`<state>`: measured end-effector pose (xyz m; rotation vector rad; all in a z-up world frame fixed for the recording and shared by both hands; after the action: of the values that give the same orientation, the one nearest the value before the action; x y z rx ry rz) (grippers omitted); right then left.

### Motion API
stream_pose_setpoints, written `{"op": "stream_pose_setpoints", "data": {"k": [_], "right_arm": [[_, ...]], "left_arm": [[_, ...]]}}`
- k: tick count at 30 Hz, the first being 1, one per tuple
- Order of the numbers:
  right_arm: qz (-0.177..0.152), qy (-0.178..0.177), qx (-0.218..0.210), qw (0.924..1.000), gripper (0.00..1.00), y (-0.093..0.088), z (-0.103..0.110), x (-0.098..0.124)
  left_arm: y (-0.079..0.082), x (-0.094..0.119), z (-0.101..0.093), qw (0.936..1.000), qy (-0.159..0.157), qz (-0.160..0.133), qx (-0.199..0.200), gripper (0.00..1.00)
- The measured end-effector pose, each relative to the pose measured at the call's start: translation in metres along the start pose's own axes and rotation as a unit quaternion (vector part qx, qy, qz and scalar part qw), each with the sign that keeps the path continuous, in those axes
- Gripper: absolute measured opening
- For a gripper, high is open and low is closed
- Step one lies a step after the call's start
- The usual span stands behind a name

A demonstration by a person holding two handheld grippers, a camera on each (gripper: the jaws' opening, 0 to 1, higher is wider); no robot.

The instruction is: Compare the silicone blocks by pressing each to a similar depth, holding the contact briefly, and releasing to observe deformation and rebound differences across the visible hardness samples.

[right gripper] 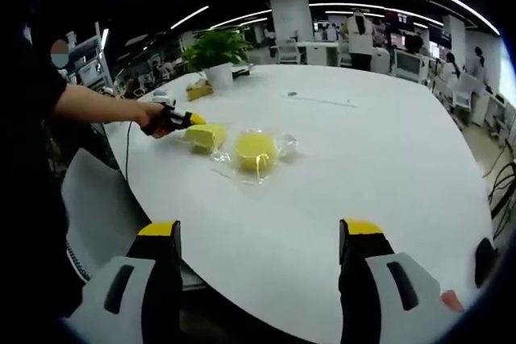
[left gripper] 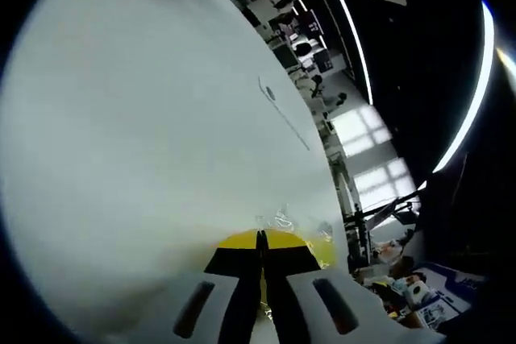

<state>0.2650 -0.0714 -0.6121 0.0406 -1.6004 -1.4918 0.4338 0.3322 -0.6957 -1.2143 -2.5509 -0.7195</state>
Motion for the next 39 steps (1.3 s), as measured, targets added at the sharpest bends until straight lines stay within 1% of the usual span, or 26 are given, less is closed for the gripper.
{"op": "stream_pose_setpoints", "data": {"k": [2,4,5,6,7,8,11,12,13,14,17,18,19,22,23,25,26,28,29,30,31,32,33,36,38,39], "right_arm": [[0.002,0.0,0.0,1.0,0.73,-0.001,-0.001,0.0],[0.004,-0.001,0.001,1.0,0.73,-0.001,-0.001,0.001],[0.004,-0.001,0.001,1.0,0.72,-0.002,-0.001,0.001],[0.003,-0.001,0.0,1.0,0.72,-0.002,-0.001,0.002],[0.003,-0.001,-0.001,1.0,0.71,-0.002,-0.002,0.002],[0.002,-0.002,-0.002,1.0,0.71,-0.001,-0.002,0.002],[-0.003,-0.001,-0.006,1.0,0.71,-0.001,-0.001,0.002],[-0.003,-0.001,-0.007,1.0,0.71,-0.001,-0.001,0.002],[-0.004,-0.001,-0.007,1.0,0.71,-0.001,-0.001,0.002],[-0.006,-0.001,-0.007,1.0,0.71,-0.001,-0.001,0.002],[-0.007,0.002,-0.006,1.0,0.69,-0.001,0.001,0.002],[-0.011,0.004,0.004,0.9999,0.68,0.0,0.002,0.002],[-0.014,0.01,0.013,0.9998,0.67,0.001,0.005,0.003],[-0.02,0.025,0.013,0.9994,0.66,0.004,0.012,0.005],[-0.022,0.025,0.013,0.9994,0.66,0.005,0.013,0.005],[-0.023,0.024,0.016,0.9993,0.66,0.006,0.014,0.006],[-0.023,0.024,0.017,0.9993,0.66,0.006,0.014,0.006],[-0.022,0.024,0.02,0.9993,0.66,0.006,0.016,0.008],[-0.021,0.024,0.022,0.9992,0.66,0.006,0.017,0.009],[-0.02,0.024,0.024,0.9992,0.66,0.006,0.017,0.009],[-0.019,0.023,0.027,0.9992,0.66,0.006,0.018,0.01],[-0.019,0.024,0.032,0.999,0.65,0.006,0.02,0.012],[-0.019,0.024,0.034,0.999,0.65,0.006,0.021,0.014],[-0.025,0.024,0.036,0.9987,0.65,0.007,0.024,0.018],[-0.025,0.024,0.037,0.9987,0.65,0.005,0.024,0.02],[-0.025,0.023,0.037,0.9987,0.65,0.005,0.025,0.021]], "left_arm": [[0.002,0.001,-0.004,0.9997,-0.008,-0.004,-0.022,0.0],[0.003,0.001,-0.01,0.9984,-0.023,-0.004,-0.051,0.0],[0.003,0.001,-0.01,0.9983,-0.014,-0.007,-0.056,0.0],[0.003,0.002,-0.011,0.9975,-0.015,-0.002,-0.069,0.0],[0.002,0.003,-0.013,0.9953,-0.016,0.007,-0.096,0.0],[0.001,0.003,-0.015,0.9943,-0.014,0.007,-0.106,0.0],[0.0,0.005,-0.026,0.9912,-0.025,0.001,-0.13,0.0],[-0.001,0.006,-0.029,0.9872,-0.021,0.006,-0.158,0.0],[-0.001,0.007,-0.03,0.9845,-0.012,0.011,-0.175,0.0],[-0.002,0.008,-0.034,0.9813,-0.012,0.015,-0.192,0.0],[-0.004,0.011,-0.047,0.9792,-0.021,0.012,-0.201,0.0],[-0.005,0.013,-0.052,0.9768,-0.028,0.009,-0.212,0.0],[-0.006,0.014,-0.054,0.9762,-0.026,0.009,-0.215,0.0],[-0.008,0.019,-0.069,0.9664,-0.048,0.009,-0.252,0.0],[-0.009,0.021,-0.072,0.9665,-0.046,0.007,-0.252,0.0],[-0.011,0.025,-0.082,0.962,-0.05,0.004,-0.268,0.0],[-0.012,0.026,-0.086,0.9607,-0.05,0.0,-0.273,0.0],[-0.012,0.028,-0.09,0.9587,-0.049,-0.007,-0.28,0.0],[-0.013,0.03,-0.093,0.9591,-0.05,-0.014,-0.278,0.0],[-0.013,0.031,-0.095,0.96,-0.054,-0.018,-0.274,0.0],[-0.014,0.032,-0.098,0.9627,-0.06,-0.025,-0.263,0.0],[-0.015,0.032,-0.1,0.964,-0.061,-0.028,-0.257,0.0],[-0.018,0.034,-0.103,0.9622,-0.064,-0.029,-0.263,0.0],[-0.022,0.038,-0.111,0.9598,-0.068,-0.031,-0.271,0.0],[-0.024,0.04,-0.116,0.9553,-0.065,-0.028,-0.287,0.0],[-0.024,0.042,-0.117,0.9506,-0.062,-0.025,-0.303,0.0]]}}
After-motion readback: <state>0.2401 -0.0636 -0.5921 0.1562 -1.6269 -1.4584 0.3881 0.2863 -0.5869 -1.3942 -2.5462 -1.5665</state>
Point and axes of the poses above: the point that each gripper's makers call its tool centre point, and the gripper's own axes: x roughly backward along the fingers, z roughly to its left, y roughly out of its top, the point moved 5 cm from there along x, roughly backward along the fingers
